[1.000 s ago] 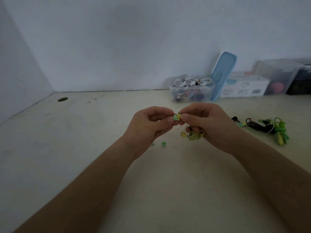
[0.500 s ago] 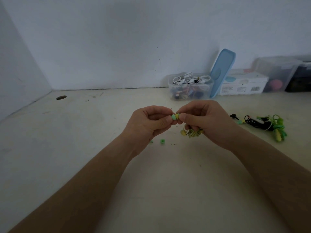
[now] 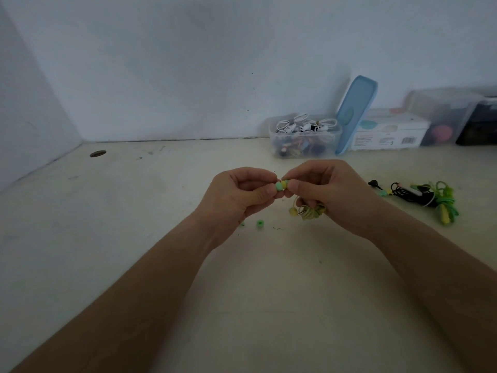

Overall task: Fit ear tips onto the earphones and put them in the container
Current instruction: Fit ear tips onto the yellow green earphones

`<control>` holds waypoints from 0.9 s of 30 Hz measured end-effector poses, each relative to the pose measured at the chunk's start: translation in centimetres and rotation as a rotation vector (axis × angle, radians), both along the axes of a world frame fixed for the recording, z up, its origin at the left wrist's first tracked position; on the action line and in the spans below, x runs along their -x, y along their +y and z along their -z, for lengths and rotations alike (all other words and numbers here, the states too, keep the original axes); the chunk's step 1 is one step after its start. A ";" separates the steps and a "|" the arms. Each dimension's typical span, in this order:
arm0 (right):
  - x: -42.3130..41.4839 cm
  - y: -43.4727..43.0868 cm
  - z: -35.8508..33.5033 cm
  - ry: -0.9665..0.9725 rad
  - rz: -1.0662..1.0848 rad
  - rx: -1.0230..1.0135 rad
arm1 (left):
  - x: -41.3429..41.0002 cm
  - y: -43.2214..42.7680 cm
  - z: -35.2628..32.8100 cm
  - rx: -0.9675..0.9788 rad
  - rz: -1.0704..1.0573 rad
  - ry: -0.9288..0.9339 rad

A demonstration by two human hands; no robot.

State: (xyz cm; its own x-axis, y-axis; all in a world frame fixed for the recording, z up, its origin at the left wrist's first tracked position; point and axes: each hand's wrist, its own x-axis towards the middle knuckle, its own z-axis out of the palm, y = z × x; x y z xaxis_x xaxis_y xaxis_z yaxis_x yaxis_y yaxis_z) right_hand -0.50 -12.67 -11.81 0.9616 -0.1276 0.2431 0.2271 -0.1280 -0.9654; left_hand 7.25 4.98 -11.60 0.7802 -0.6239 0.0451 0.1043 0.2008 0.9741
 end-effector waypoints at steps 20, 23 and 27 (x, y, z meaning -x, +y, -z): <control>-0.1 0.4 0.0 0.026 0.003 -0.104 | 0.1 -0.2 0.1 -0.148 -0.032 -0.157; -0.2 0.3 -0.2 0.027 0.007 -0.262 | 0.3 -0.4 0.0 -0.269 -0.051 -0.336; -0.1 0.3 -0.6 0.035 -0.003 -0.399 | 0.9 -1.0 0.4 -0.345 0.016 -0.470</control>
